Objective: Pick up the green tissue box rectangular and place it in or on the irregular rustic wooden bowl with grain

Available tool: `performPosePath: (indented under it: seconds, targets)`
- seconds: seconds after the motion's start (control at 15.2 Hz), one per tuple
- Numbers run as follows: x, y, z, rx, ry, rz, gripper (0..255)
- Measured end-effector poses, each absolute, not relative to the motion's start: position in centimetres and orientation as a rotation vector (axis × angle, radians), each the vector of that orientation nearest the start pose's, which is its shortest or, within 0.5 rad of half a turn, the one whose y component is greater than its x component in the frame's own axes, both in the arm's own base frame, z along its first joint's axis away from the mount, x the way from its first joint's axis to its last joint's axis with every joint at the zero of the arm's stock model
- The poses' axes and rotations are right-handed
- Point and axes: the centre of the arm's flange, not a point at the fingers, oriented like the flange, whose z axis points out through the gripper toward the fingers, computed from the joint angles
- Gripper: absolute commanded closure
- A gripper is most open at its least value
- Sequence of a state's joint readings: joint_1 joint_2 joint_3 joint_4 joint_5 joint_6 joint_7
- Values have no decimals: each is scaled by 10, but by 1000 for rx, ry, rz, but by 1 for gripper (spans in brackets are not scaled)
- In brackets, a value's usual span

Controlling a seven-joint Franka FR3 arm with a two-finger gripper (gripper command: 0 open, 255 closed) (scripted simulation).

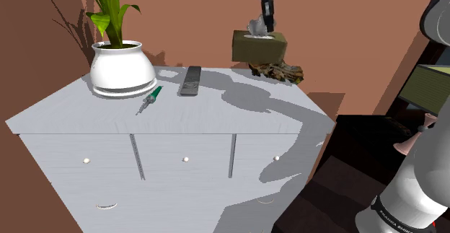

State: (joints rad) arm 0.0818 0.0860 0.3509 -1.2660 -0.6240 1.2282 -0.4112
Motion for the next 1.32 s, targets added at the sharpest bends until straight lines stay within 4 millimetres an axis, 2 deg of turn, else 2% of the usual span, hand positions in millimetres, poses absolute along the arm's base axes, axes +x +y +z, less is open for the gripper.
performPosePath:
  seconds: [0.33, 0.4, 0.66, 1.32]
  targets:
    - [521, 144, 738, 2427, 838, -147, 255]
    - [522, 136, 739, 2427, 838, -148, 255]
    - [530, 96, 750, 2427, 837, -148, 255]
    - [560, -33, 773, 2428, 837, -148, 255]
